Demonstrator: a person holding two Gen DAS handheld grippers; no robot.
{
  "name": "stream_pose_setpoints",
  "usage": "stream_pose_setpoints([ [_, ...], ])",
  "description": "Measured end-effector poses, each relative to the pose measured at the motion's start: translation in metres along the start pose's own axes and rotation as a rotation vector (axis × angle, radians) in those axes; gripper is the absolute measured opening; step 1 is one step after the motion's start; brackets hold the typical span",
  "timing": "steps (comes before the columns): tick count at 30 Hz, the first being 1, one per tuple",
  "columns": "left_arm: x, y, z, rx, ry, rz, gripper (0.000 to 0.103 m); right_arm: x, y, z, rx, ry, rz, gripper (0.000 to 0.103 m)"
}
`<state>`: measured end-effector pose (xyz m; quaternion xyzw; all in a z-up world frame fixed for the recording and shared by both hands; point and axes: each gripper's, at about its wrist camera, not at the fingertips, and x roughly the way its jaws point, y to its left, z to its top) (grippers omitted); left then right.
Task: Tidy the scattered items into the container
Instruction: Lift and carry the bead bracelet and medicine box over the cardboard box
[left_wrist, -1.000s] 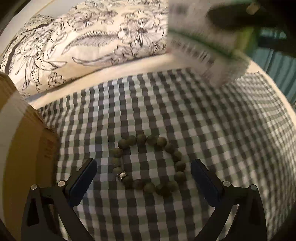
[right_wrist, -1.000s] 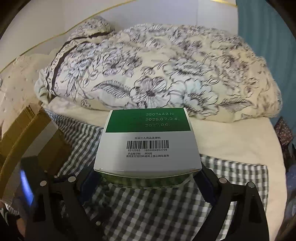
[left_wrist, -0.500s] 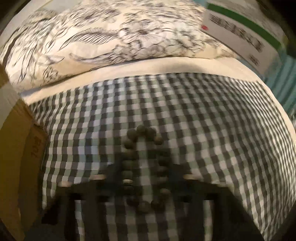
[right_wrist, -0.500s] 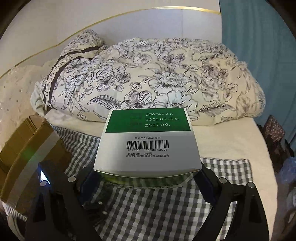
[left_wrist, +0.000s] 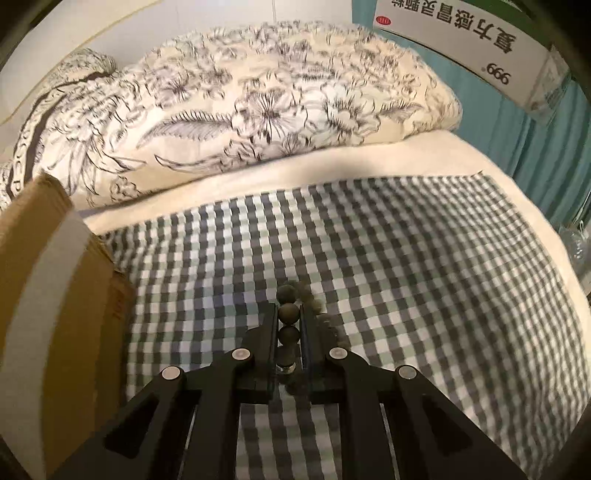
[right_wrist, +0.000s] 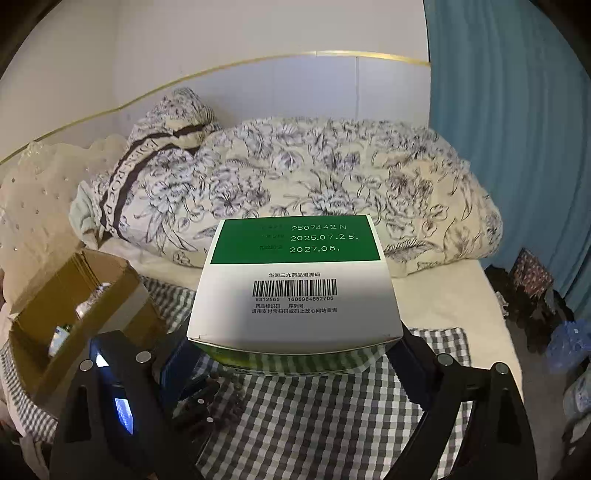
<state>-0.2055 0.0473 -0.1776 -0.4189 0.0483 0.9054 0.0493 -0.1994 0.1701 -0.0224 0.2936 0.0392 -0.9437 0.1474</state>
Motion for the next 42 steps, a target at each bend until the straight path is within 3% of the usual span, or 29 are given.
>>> stream_pose_setpoints([
  [13, -0.097, 0.015, 0.01, -0.041, -0.158, 0.014, 0.01, -0.077, 0.026, 0.014, -0.015, -0.104, -0.019, 0.092],
  [29, -0.198, 0.037, 0.014, -0.079, -0.325, 0.018, 0.01, -0.129, 0.052, 0.023, -0.022, -0.177, -0.03, 0.092],
  [42, -0.266, 0.057, 0.009, -0.103, -0.42, 0.077, 0.01, -0.159, 0.065, 0.025, -0.012, -0.219, -0.021, 0.092],
])
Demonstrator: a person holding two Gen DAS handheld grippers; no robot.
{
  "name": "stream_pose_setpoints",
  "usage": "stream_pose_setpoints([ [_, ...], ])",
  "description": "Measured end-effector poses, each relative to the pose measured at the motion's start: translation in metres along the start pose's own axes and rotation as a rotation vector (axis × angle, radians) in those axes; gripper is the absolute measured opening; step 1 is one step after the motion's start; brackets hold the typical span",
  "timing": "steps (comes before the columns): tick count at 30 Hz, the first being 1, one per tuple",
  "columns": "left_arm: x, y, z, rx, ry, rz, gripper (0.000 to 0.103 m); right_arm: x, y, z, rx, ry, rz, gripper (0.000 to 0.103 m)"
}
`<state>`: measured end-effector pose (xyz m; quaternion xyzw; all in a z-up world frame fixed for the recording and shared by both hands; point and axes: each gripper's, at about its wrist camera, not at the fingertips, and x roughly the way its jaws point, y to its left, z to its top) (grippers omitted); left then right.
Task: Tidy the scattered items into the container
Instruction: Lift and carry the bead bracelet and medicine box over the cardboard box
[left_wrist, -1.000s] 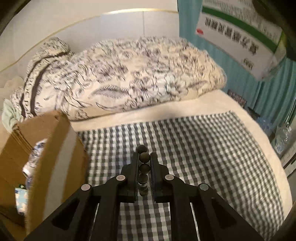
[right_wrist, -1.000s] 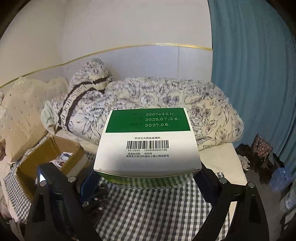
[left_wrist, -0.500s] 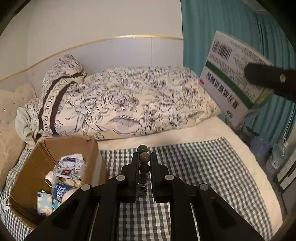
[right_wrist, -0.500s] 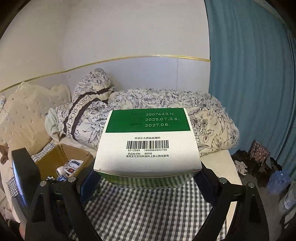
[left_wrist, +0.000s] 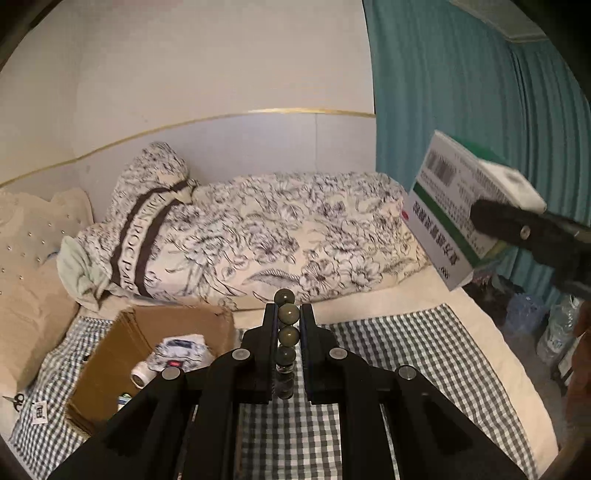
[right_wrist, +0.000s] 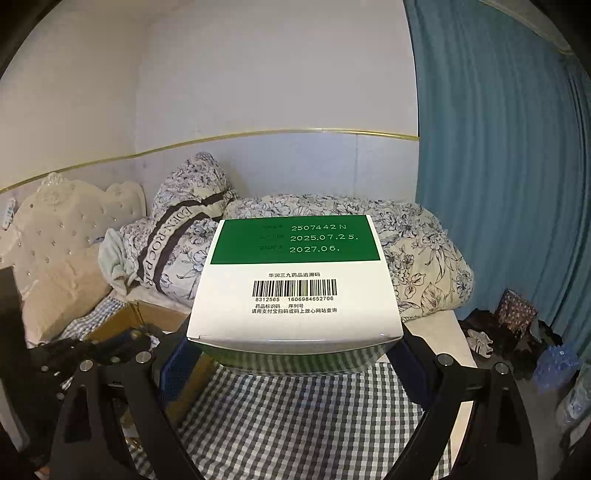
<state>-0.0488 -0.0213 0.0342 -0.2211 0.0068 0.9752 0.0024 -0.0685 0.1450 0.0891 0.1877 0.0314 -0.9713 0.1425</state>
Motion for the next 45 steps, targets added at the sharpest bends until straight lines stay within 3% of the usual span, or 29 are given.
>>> stream_pose_setpoints([
  [23, -0.045, 0.101, 0.022, -0.079, -0.064, 0.173, 0.01, 0.005, 0.069, 0.01, -0.035, -0.018, 0.12, 0.092],
  [33, -0.035, 0.168, 0.012, -0.155, -0.003, 0.259, 0.01, 0.032, 0.122, 0.005, -0.07, 0.015, 0.212, 0.092],
  [45, -0.004, 0.201, -0.005, -0.175, 0.073, 0.295, 0.01, 0.079, 0.17, -0.015, -0.113, 0.096, 0.292, 0.092],
])
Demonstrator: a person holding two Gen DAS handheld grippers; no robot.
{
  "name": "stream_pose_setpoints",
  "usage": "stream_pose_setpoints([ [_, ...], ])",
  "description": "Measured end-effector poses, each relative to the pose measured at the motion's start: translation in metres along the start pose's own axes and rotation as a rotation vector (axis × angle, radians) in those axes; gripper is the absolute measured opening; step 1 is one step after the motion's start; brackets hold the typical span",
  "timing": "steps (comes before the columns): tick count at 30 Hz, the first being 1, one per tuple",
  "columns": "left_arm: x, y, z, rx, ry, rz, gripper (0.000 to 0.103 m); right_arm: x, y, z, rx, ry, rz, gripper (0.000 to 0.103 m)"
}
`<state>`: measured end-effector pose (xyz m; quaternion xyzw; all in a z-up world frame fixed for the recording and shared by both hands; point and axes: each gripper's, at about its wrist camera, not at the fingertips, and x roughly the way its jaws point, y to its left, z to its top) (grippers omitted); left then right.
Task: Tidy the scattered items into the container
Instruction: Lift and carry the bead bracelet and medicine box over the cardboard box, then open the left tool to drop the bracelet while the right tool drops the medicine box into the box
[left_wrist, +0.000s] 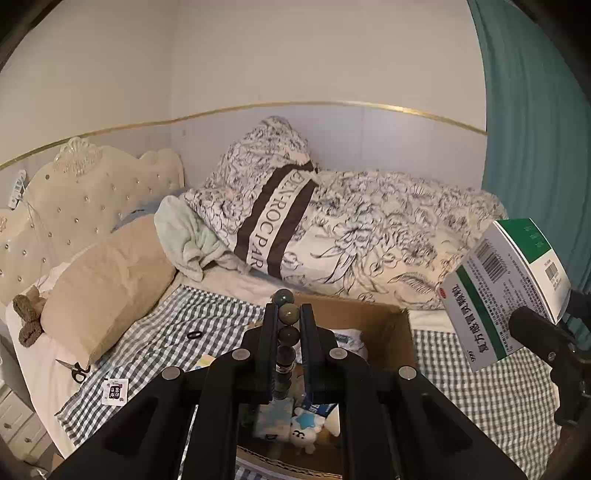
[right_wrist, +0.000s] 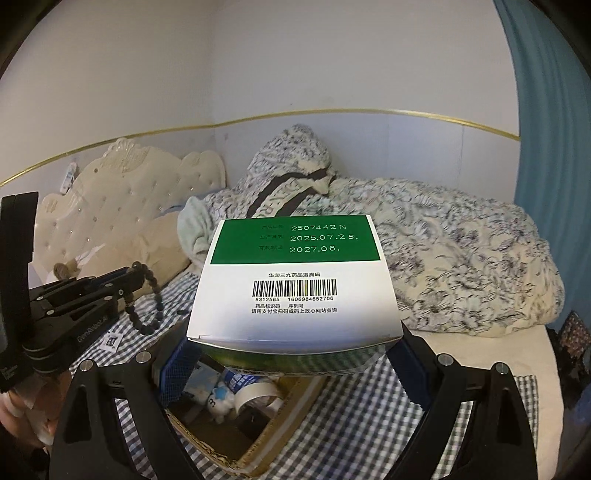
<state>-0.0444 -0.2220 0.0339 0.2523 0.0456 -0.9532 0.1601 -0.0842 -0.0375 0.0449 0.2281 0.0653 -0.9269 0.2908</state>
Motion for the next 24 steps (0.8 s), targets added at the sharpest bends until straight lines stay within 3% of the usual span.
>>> stream_pose_setpoints([
  [24, 0.118, 0.02, -0.056, -0.012, 0.236, -0.024, 0.01, 0.135, 0.034, -0.035, -0.042, 0.229, 0.039, 0.092],
])
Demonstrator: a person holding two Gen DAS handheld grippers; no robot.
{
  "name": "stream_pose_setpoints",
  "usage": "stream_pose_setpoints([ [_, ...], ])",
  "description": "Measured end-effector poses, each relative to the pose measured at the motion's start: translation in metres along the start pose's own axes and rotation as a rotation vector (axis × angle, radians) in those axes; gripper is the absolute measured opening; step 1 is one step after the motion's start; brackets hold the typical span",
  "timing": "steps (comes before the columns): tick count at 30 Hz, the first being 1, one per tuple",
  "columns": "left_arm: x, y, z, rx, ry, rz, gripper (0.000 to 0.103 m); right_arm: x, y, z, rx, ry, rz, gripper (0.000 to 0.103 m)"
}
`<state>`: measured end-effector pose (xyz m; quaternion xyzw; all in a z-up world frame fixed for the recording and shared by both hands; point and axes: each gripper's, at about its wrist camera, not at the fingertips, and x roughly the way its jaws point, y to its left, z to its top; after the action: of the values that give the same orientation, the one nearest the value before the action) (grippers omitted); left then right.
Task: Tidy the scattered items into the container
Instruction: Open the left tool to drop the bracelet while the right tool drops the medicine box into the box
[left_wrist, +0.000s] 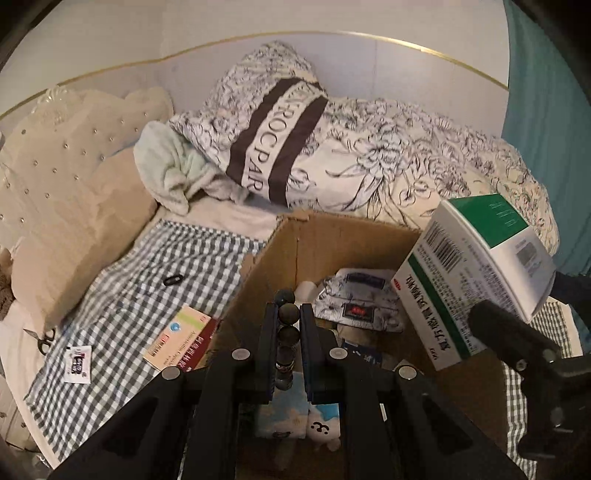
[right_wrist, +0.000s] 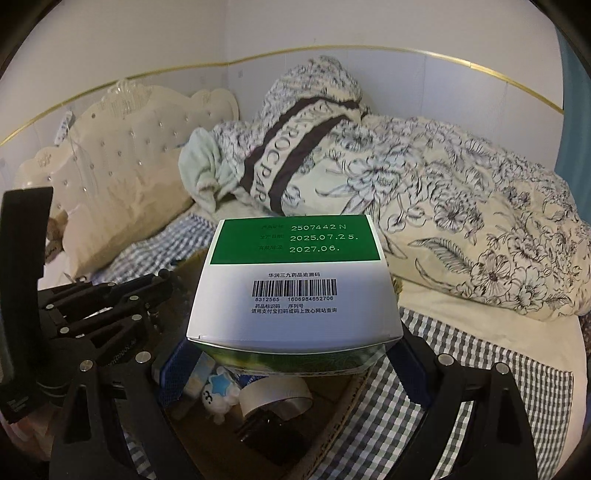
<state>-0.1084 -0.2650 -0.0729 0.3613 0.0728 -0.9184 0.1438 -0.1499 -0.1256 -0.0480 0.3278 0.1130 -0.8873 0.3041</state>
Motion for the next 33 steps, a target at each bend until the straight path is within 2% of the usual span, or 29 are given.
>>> stream_pose_setpoints([
  [9, 0.035, 0.005, -0.009, -0.015, 0.115, 0.0, 0.01, 0.029, 0.002, -0.005, -0.01, 0.069, 0.001, 0.092],
  [20, 0.031, -0.002, -0.007, -0.004, 0.119, 0.029, 0.013, 0.029, -0.006, -0.011, 0.022, 0.089, -0.011, 0.095],
  [22, 0.027, -0.004, -0.005, -0.003, 0.118, 0.033, 0.02, 0.024, -0.009, -0.011, 0.029, 0.081, -0.017, 0.099],
  [23, 0.024, -0.005, -0.004, -0.002, 0.113, 0.035, 0.026, 0.021, -0.01, -0.01, 0.031, 0.075, -0.022, 0.099],
  [26, 0.011, -0.01, 0.0, 0.01, 0.079, 0.042, 0.036, 0.008, -0.013, -0.008, 0.037, 0.046, -0.027, 0.1],
  [27, 0.007, -0.011, 0.001, 0.013, 0.07, 0.039, 0.047, 0.003, -0.014, -0.007, 0.037, 0.037, -0.031, 0.101],
  [29, -0.003, -0.012, 0.003, 0.017, 0.043, 0.037, 0.058, -0.007, -0.015, -0.005, 0.041, 0.013, -0.038, 0.101],
  [31, -0.012, -0.015, 0.006, 0.024, 0.016, 0.043, 0.063, -0.017, -0.017, -0.003, 0.049, -0.006, -0.039, 0.102],
  [33, -0.021, -0.016, 0.008, 0.029, -0.009, 0.049, 0.077, -0.026, -0.018, -0.001, 0.054, -0.022, -0.04, 0.102],
])
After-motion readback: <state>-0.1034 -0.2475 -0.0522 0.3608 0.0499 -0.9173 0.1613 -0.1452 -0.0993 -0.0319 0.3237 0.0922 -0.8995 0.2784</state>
